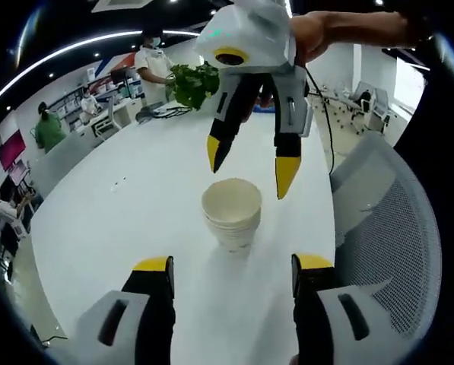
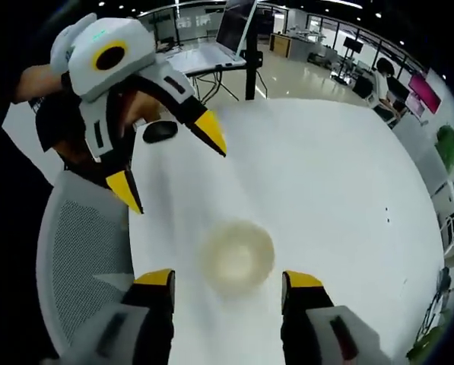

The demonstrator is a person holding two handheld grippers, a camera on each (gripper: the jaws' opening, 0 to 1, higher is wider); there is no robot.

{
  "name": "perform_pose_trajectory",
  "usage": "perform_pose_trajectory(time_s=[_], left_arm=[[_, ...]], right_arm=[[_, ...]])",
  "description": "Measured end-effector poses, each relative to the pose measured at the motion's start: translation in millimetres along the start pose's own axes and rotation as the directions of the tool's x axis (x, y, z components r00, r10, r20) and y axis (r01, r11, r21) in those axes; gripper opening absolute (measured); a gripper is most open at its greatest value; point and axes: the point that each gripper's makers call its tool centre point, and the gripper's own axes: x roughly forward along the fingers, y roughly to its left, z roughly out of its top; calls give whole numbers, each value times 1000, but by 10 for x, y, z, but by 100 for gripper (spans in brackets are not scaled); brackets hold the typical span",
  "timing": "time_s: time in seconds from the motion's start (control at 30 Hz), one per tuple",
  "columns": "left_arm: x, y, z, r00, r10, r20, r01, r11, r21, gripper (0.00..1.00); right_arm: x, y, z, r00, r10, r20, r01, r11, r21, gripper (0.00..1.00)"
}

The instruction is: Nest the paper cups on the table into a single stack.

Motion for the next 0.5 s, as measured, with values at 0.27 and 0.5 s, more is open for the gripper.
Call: perform_pose_trajectory(time_s=[0.27,0.5], left_arm=[[86,-35,72,1000,-15,-3,15,1000,0,62],[212,-7,67,999,-34,-15,34,999,10,62]], right_arm=[[3,-107,-87,996,-17,90,9,996,85,60],[73,-119,-191,994,-18,110,8,996,88,63]])
